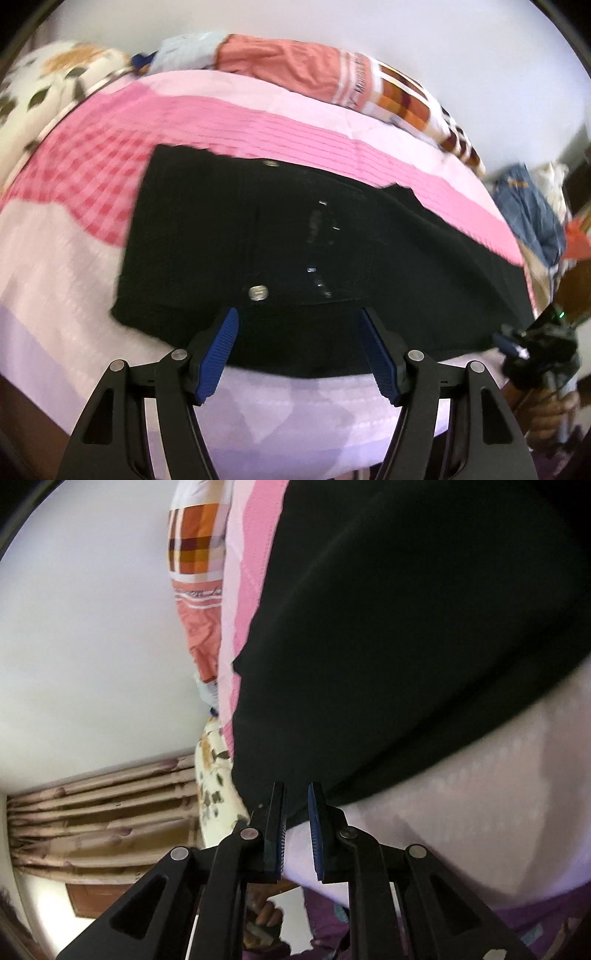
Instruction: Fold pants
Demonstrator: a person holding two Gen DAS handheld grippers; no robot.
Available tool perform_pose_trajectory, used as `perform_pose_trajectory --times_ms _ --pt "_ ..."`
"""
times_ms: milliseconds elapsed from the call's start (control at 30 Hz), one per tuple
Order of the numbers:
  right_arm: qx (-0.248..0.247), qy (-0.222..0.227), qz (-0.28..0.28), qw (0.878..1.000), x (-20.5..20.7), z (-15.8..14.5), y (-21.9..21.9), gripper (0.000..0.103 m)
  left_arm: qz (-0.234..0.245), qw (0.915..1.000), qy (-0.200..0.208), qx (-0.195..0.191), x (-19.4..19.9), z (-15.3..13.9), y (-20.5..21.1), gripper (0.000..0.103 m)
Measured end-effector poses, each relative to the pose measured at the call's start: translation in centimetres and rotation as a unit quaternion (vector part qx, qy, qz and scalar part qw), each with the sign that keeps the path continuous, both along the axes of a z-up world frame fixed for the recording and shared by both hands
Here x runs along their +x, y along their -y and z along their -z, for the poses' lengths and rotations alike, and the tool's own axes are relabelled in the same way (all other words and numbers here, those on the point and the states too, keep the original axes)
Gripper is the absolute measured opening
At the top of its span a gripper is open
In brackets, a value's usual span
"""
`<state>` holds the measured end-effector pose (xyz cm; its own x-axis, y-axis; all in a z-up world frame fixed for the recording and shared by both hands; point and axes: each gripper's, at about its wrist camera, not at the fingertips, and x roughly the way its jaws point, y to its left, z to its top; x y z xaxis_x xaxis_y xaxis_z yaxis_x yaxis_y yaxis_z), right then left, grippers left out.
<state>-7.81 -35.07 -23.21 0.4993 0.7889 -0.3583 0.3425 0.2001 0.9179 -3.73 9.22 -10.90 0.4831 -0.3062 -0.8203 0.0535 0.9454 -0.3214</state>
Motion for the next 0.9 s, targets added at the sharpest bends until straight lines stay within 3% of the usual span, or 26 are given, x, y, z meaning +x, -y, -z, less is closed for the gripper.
perform_pose_trajectory --times_ms 167,300,400,533,667,767,900 --pt "0.002 -0.030 0.016 0.999 -0.8 0.7 0.1 0.022 -0.038 0.9991 -0.004 -0.021 -0.6 0.0 -2.7 0.068" --pt "-0.009 -0.039 0.021 0.999 -0.7 1.0 -0.2 0.029 -0.036 0.9991 0.001 -0.020 -1.0 0.2 -3.4 0.068" --pt "0.008 -0.042 0.029 0.999 -0.3 0.8 -0.6 0.044 -0.022 0.9997 -0.001 -0.012 -0.8 0.1 -3.5 0.068" --pt "-0.004 -0.047 0.031 0.998 0.0 0.6 -0.7 0.047 -0.042 0.9988 0.021 0.011 -1.0 -0.9 -4.8 0.068" --pt "0.011 -0.057 0.042 0.997 -0.1 1.1 -0.5 0.047 -0.089 0.9955 0.024 -0.020 -1.0 -1.3 -8.1 0.068" --pt "0.037 -0.061 0.048 0.996 -0.7 1.2 -0.6 0.055 -0.126 0.9915 0.019 -0.028 -1.2 -1.2 -10.4 0.068" --pt "0.038 -0.066 0.046 0.996 -1.2 1.4 -0.7 0.056 -0.140 0.9880 0.019 -0.063 -1.9 -1.0 -11.9 0.068"
